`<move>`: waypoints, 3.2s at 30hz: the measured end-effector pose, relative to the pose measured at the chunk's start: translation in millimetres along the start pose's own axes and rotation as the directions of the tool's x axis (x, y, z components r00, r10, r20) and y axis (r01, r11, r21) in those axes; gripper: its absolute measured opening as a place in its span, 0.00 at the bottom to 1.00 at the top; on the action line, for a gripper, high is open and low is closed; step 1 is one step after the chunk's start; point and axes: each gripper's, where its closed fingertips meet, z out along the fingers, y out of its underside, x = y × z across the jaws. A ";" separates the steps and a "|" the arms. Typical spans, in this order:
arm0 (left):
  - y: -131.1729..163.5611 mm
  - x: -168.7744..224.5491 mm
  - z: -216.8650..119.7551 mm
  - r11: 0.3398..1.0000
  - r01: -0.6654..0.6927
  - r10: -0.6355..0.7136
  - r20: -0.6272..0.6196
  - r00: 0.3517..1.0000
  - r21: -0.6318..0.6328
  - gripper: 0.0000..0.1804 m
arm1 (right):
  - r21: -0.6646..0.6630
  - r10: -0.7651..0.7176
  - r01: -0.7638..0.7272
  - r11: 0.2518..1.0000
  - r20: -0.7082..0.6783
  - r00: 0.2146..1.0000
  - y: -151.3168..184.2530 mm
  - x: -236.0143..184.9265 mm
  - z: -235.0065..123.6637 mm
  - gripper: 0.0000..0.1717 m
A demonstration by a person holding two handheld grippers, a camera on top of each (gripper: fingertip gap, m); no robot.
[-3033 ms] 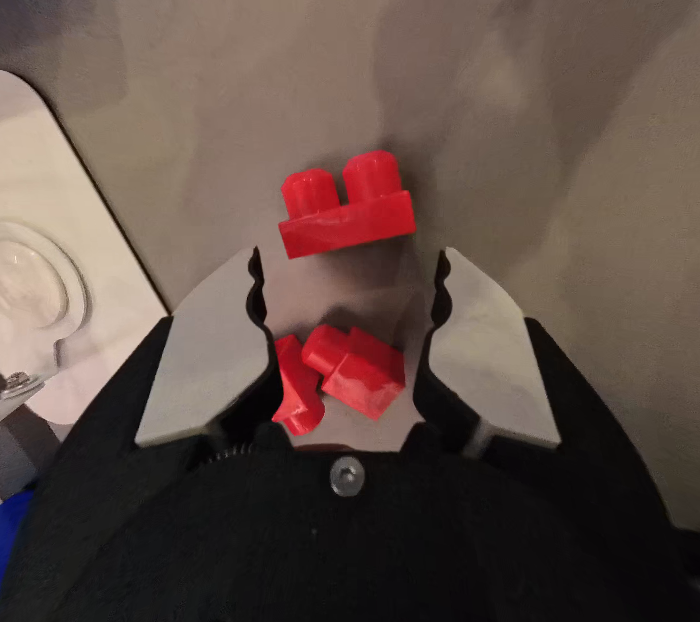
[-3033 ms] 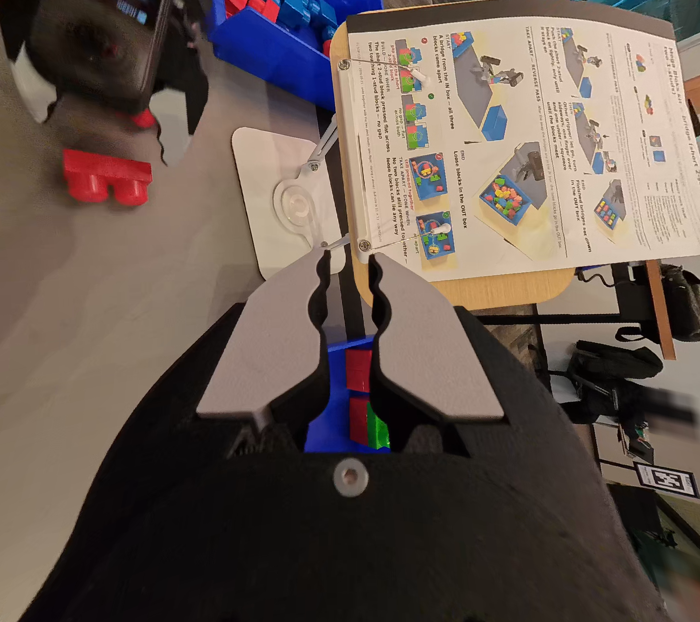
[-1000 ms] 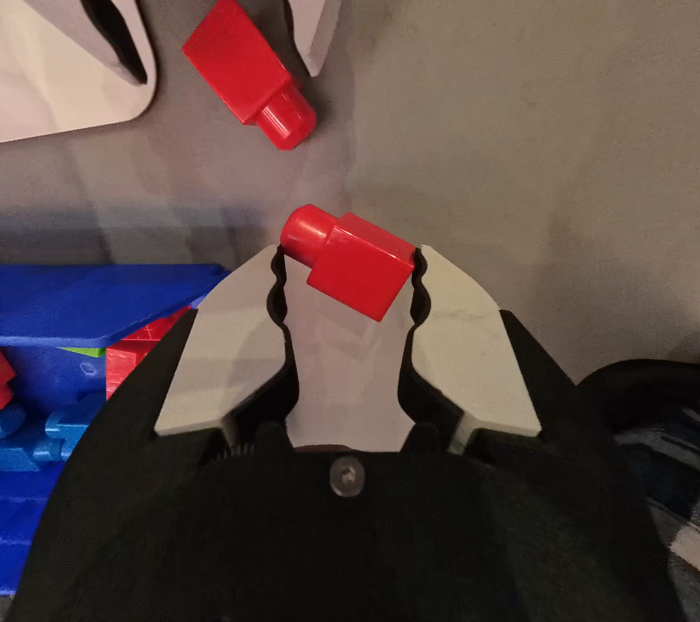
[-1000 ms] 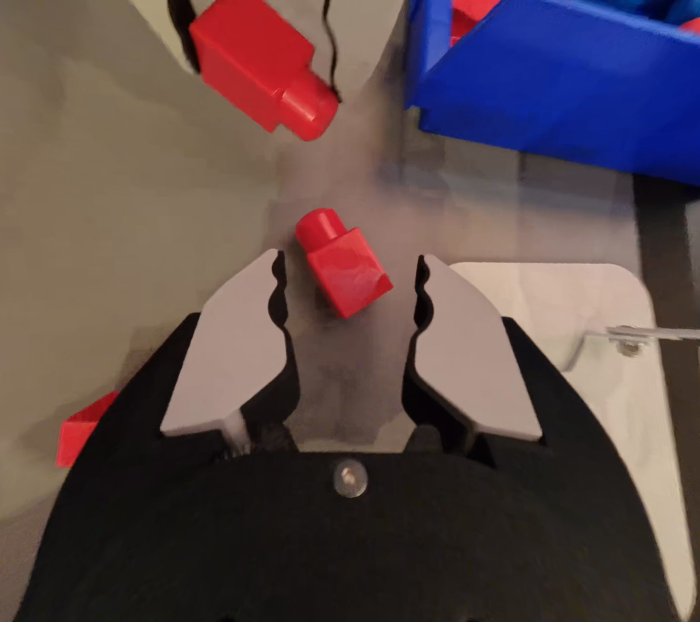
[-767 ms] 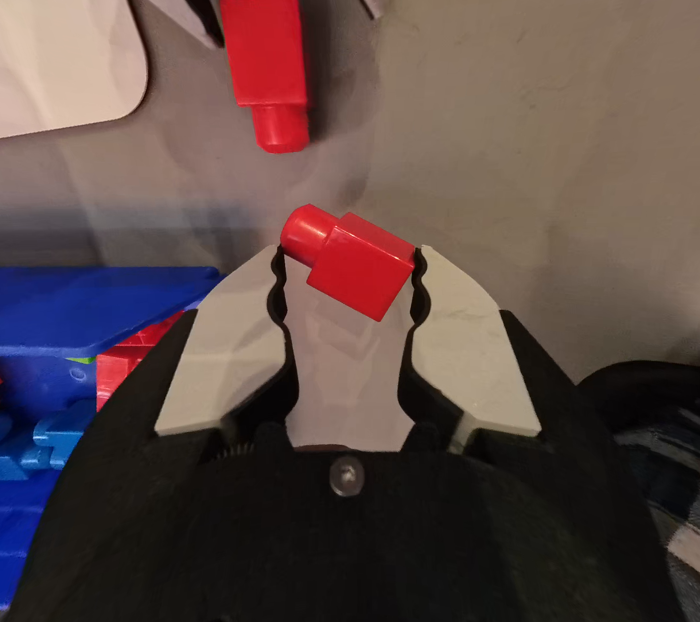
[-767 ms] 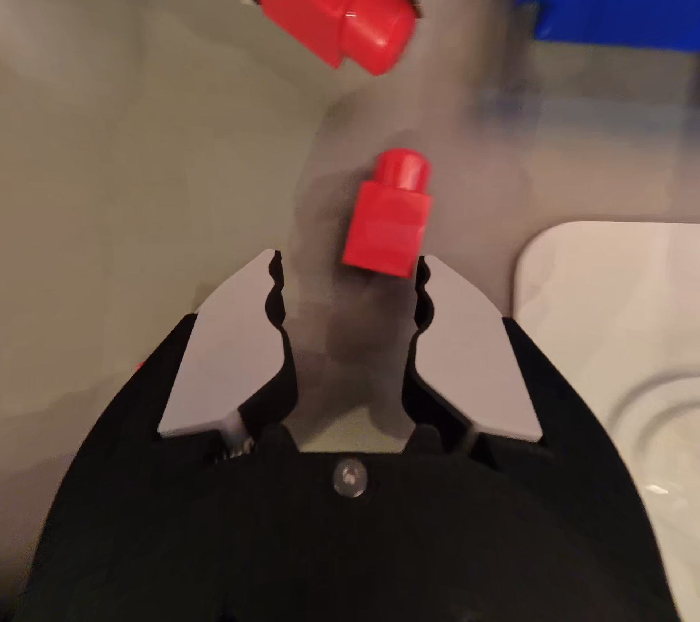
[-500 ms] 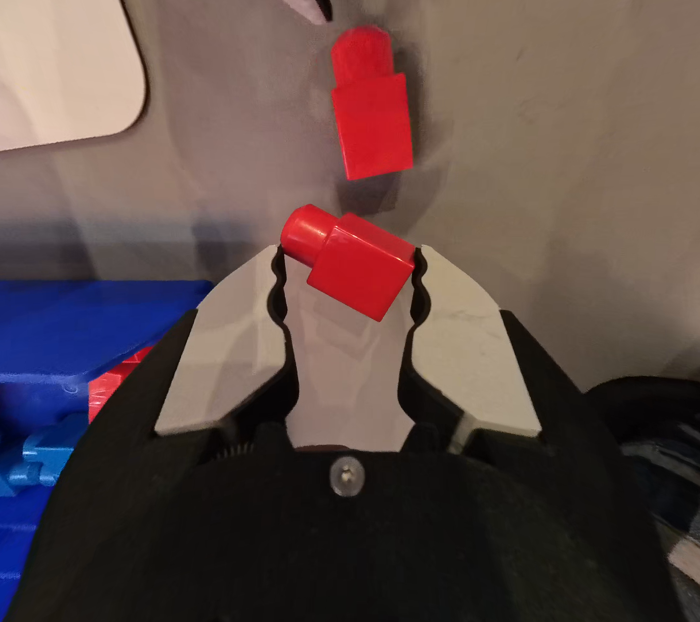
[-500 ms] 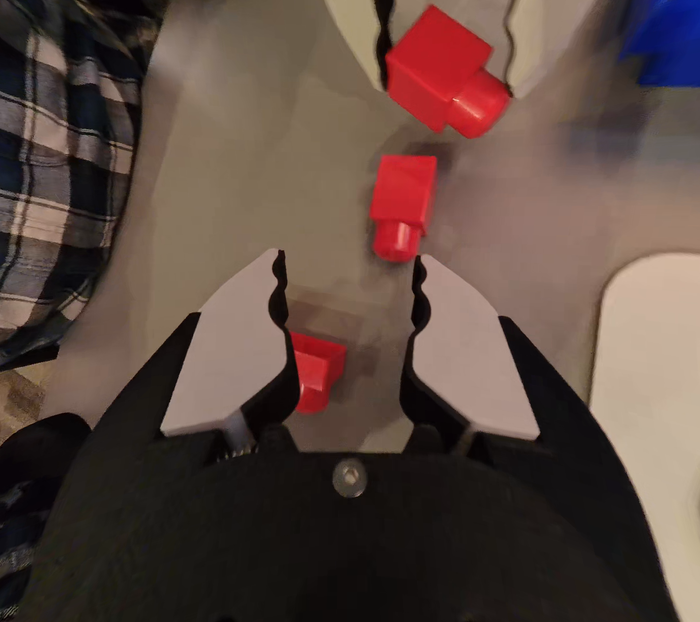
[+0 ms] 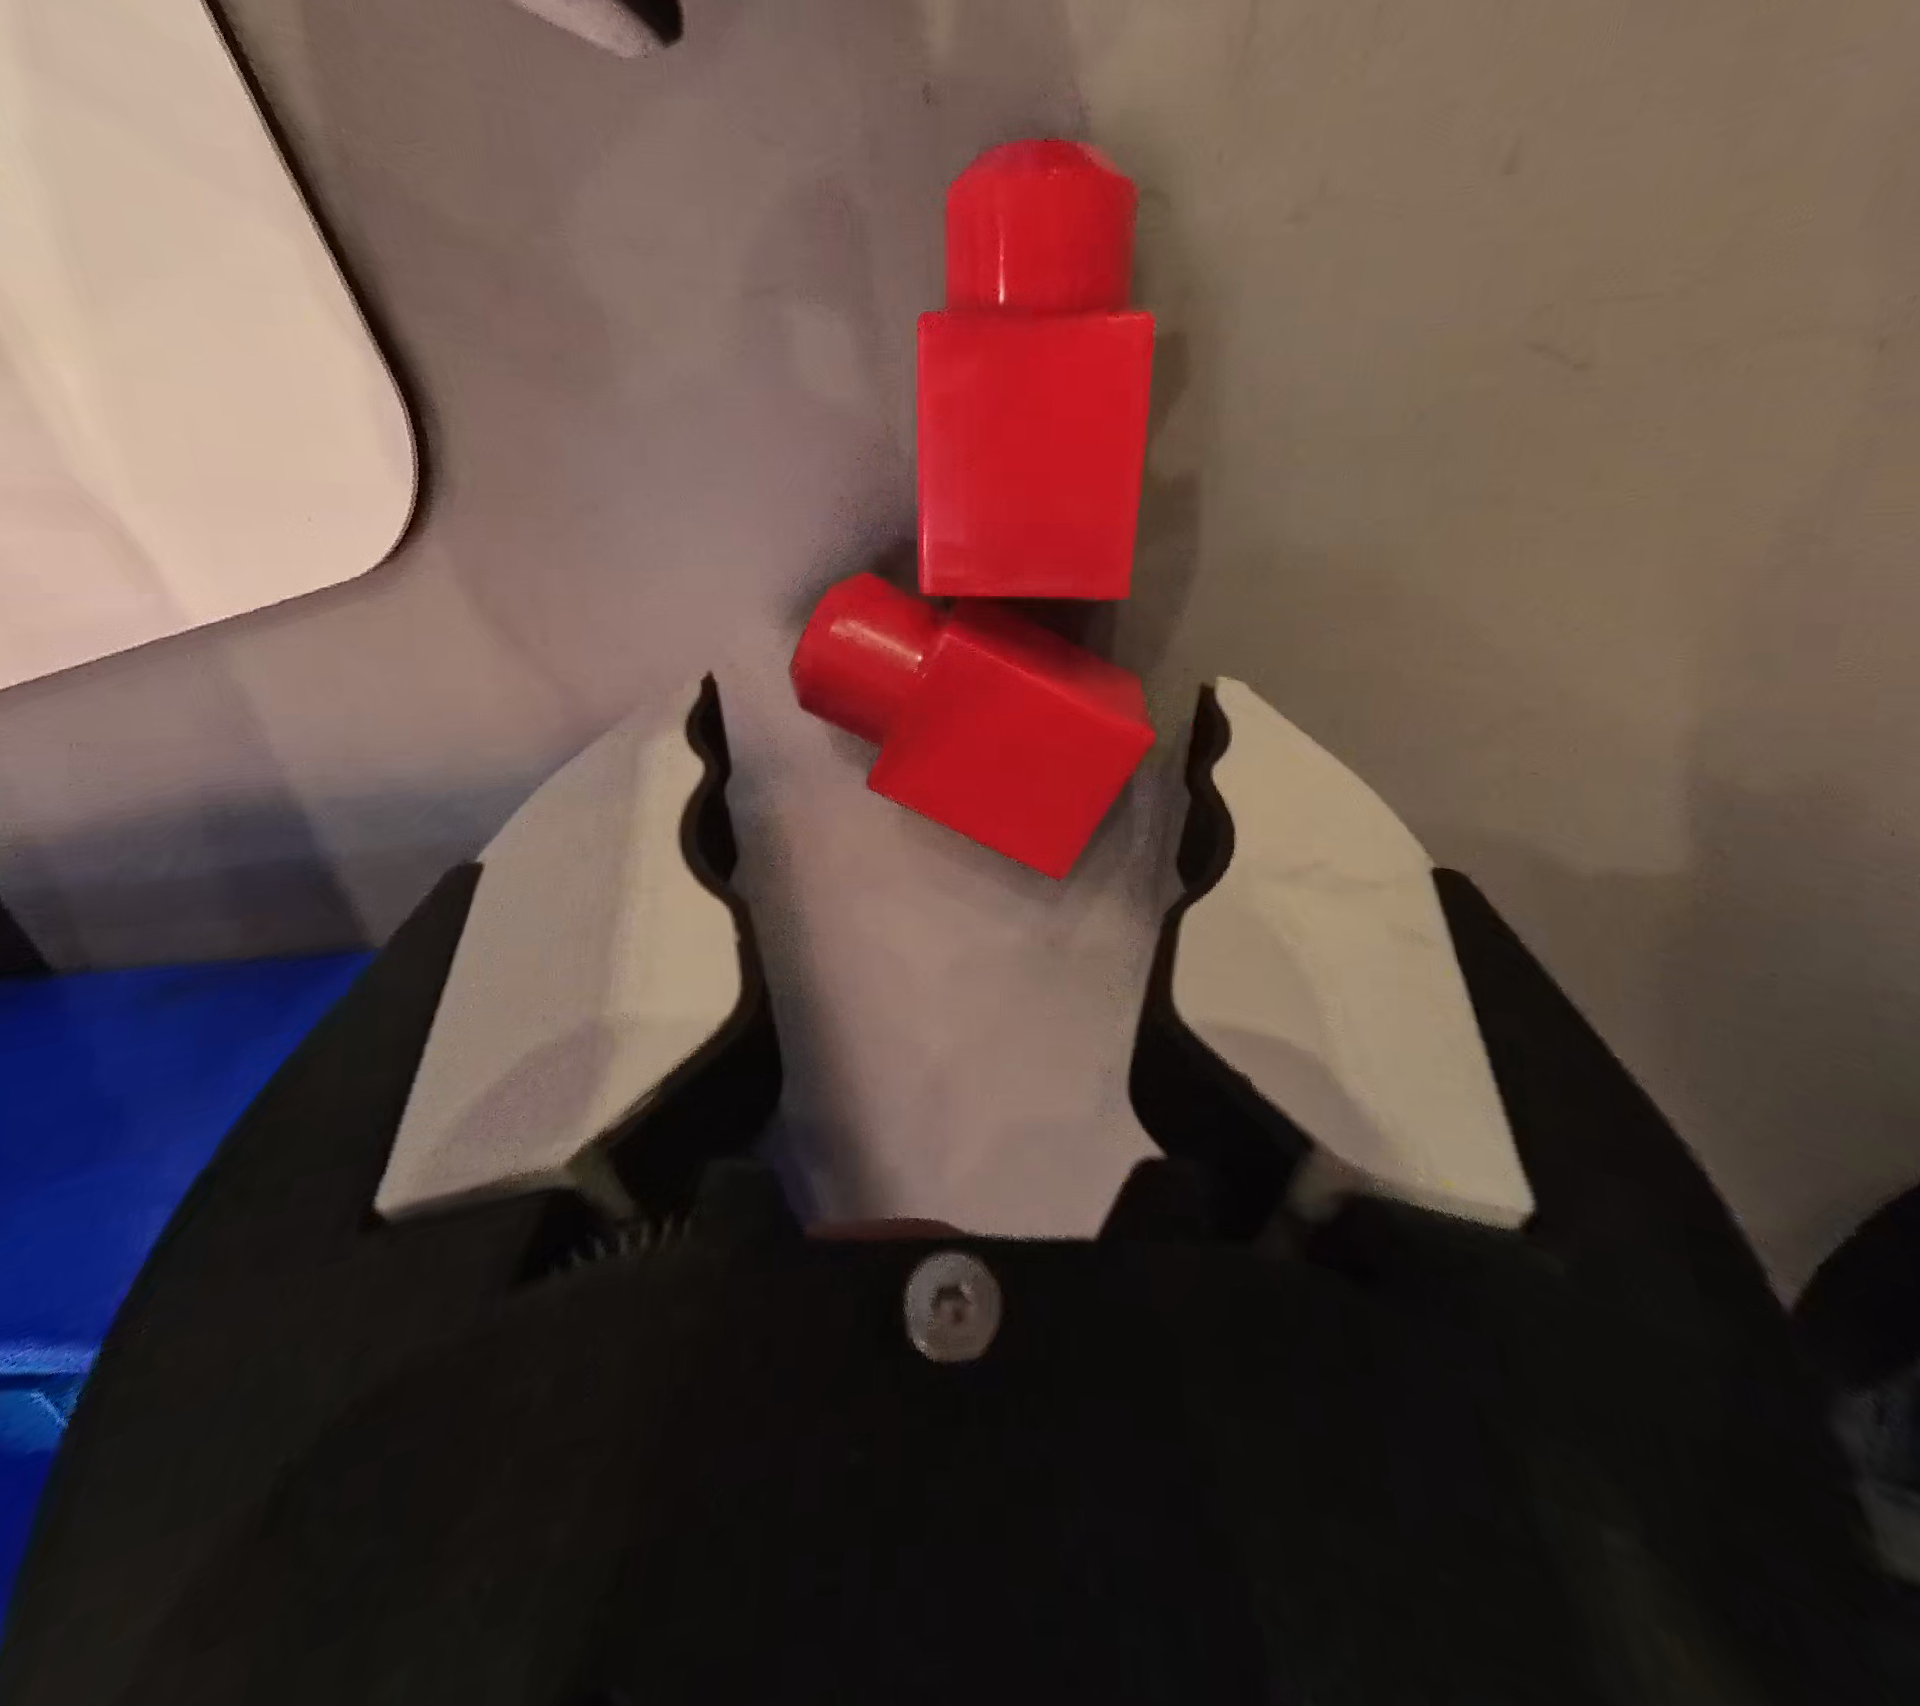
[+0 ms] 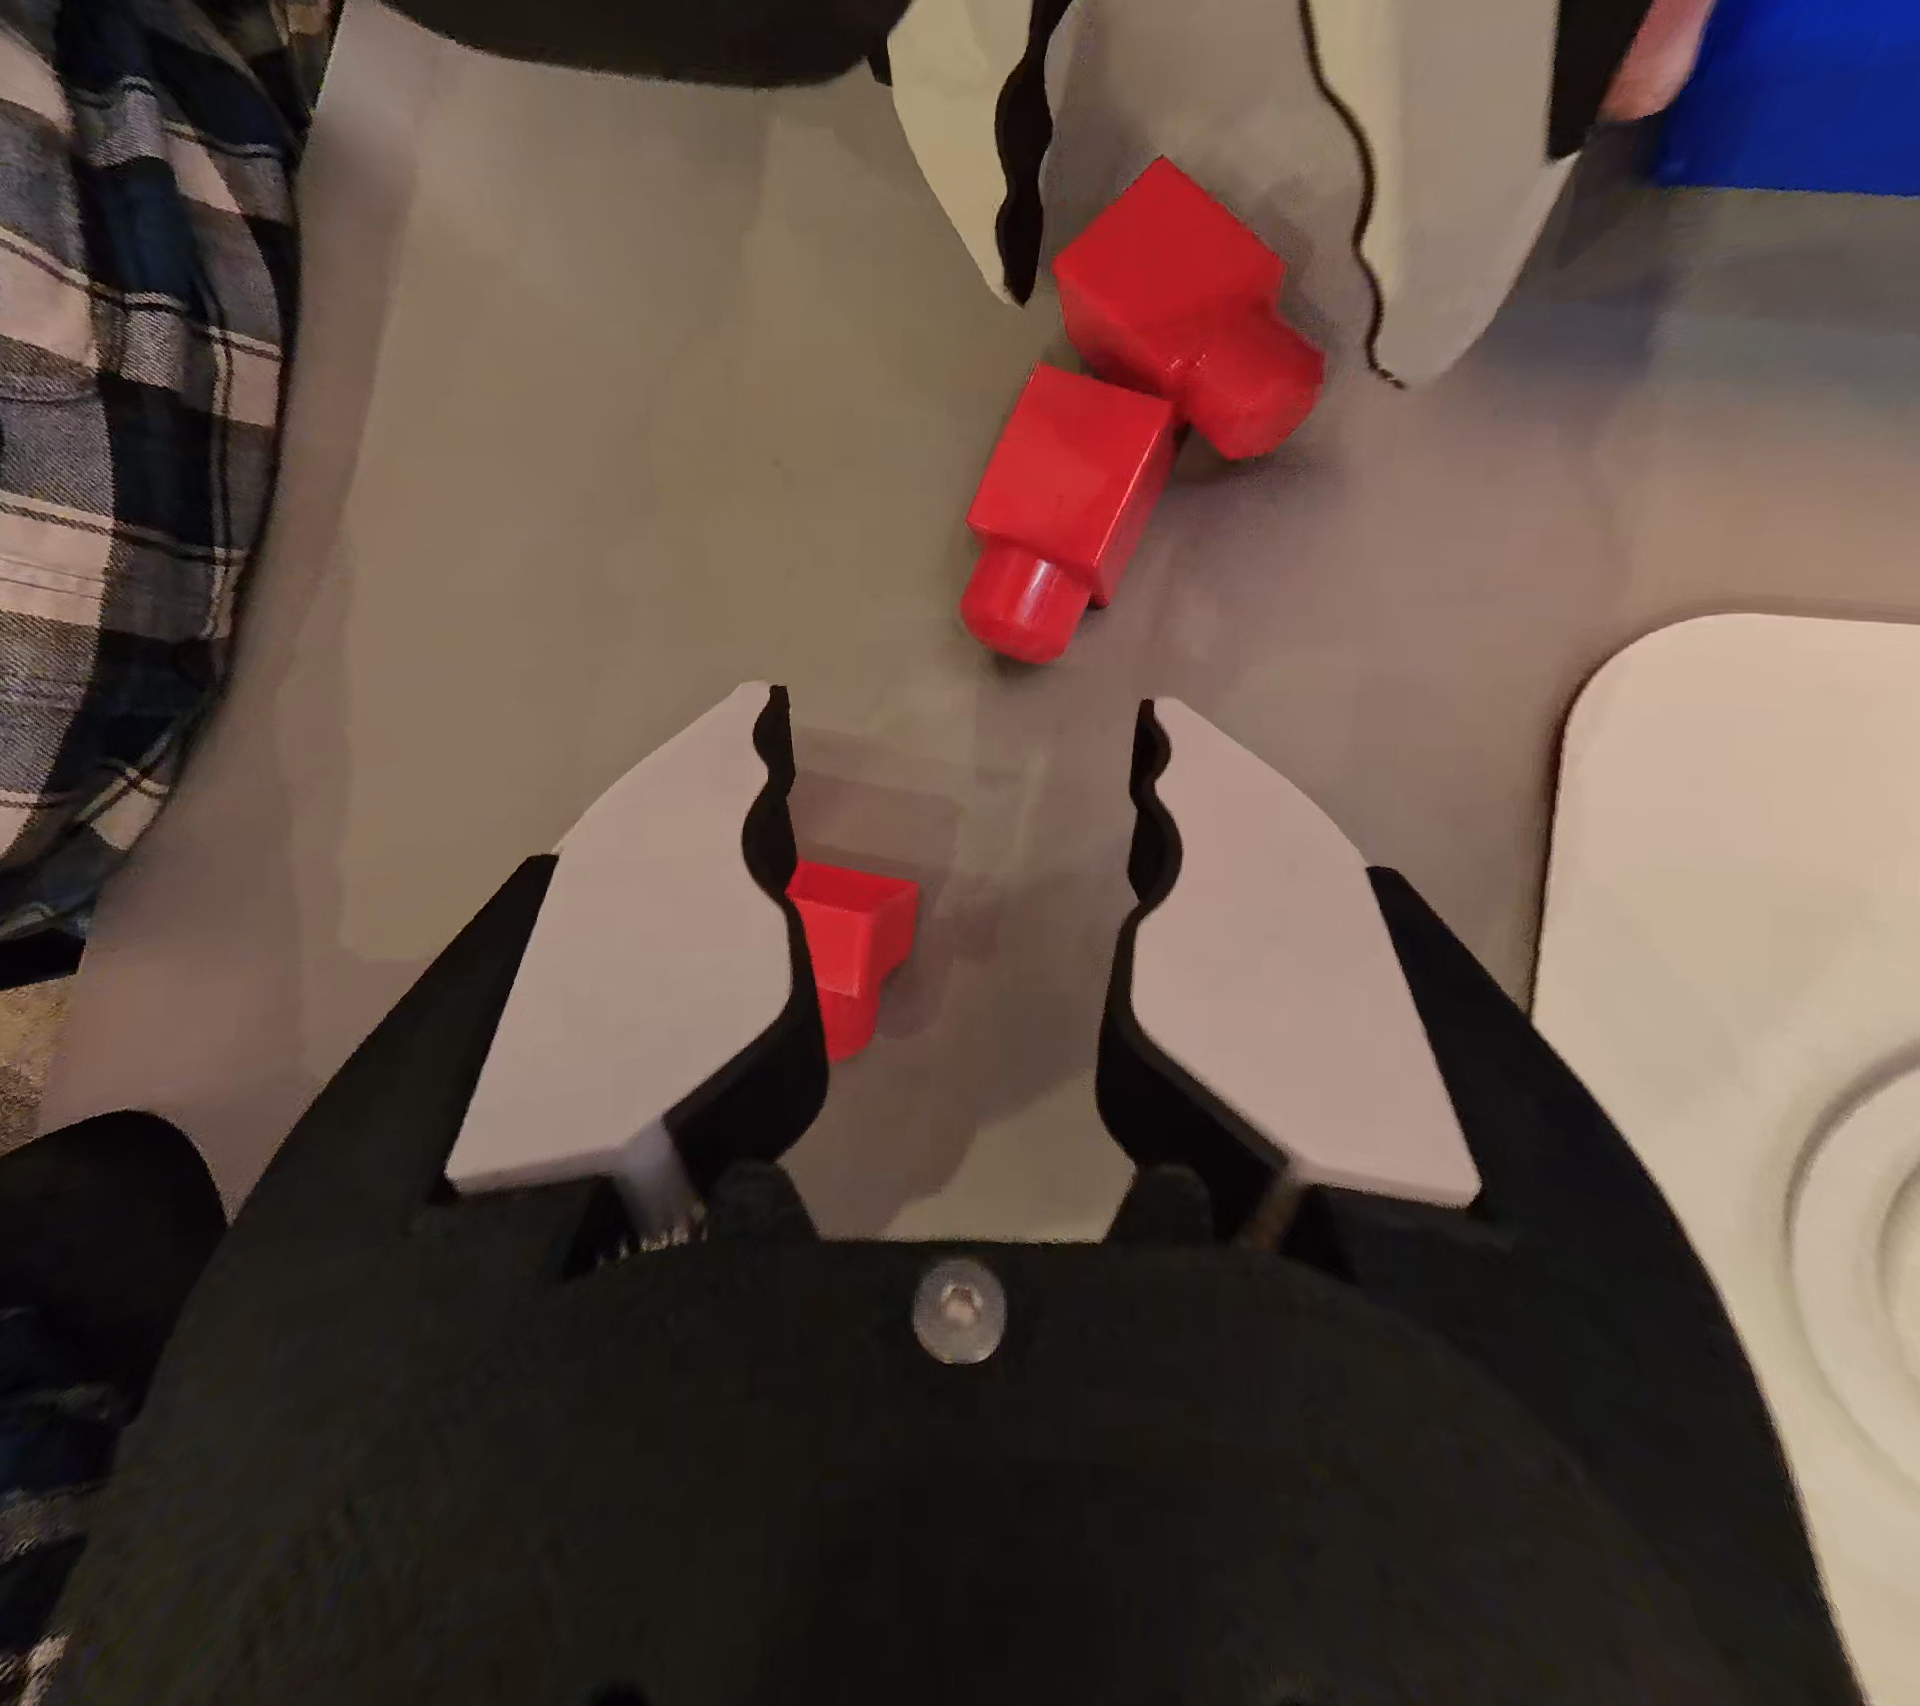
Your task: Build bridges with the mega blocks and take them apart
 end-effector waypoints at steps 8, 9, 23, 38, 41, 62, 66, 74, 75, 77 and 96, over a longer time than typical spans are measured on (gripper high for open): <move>12.5 8.4 -24.6 0.982 0.182 -0.182 -0.006 0.983 -0.051 0.52 | -0.006 -0.057 0.057 0.998 -0.002 0.998 -9.1 -7.1 10.2 0.33; 15.1 9.9 -23.8 0.975 0.211 -0.212 -0.006 0.977 -0.068 0.51 | 0.000 -0.080 0.080 0.997 -0.013 0.997 -13.1 -7.8 11.6 0.31; 30.4 -14.6 -8.1 0.971 0.212 -0.197 0.134 0.971 -0.114 0.25 | -0.030 -0.109 0.107 0.994 -0.061 0.992 -11.2 -2.6 13.4 0.30; -10.6 -4.5 -6.2 0.970 0.221 -0.222 -0.001 0.975 0.100 0.64 | -0.006 -0.080 0.080 0.997 -0.093 0.992 -5.8 5.7 -2.8 0.31; -13.1 -3.7 9.5 0.971 0.230 -0.230 -0.012 0.973 0.063 0.70 | -0.010 -0.082 0.081 0.997 -0.090 0.993 -4.5 5.0 -2.9 0.31; -45.7 -6.4 20.2 0.981 0.120 -0.118 -0.019 0.993 0.155 0.41 | 0.002 -0.078 0.079 0.997 -0.109 0.991 -1.9 6.9 -13.2 0.31; -45.2 -15.2 16.2 0.980 0.104 -0.112 0.038 0.993 0.171 0.41 | 0.023 -0.081 0.084 0.996 -0.134 0.988 -3.8 7.4 -25.0 0.32; -74.0 -64.5 -66.8 0.871 0.044 -0.236 0.337 0.912 0.489 0.41 | 0.144 0.002 0.050 0.988 -0.340 0.940 -28.0 15.5 -87.2 0.31; -78.1 -73.6 -83.7 0.849 0.017 -0.276 0.415 0.867 0.528 0.41 | 0.229 0.049 0.039 0.973 -0.365 0.930 -37.4 21.5 -96.3 0.32; -86.4 -81.6 -108.9 0.820 -0.050 -0.315 0.521 0.793 0.571 0.41 | 0.381 0.103 0.030 0.924 -0.323 0.941 -54.1 21.8 -105.5 0.33; -140.7 -47.3 -203.3 0.527 -0.544 -0.308 0.744 0.593 0.652 0.41 | 0.811 -0.067 -0.295 0.506 0.378 0.924 -123.7 -36.2 -143.1 0.39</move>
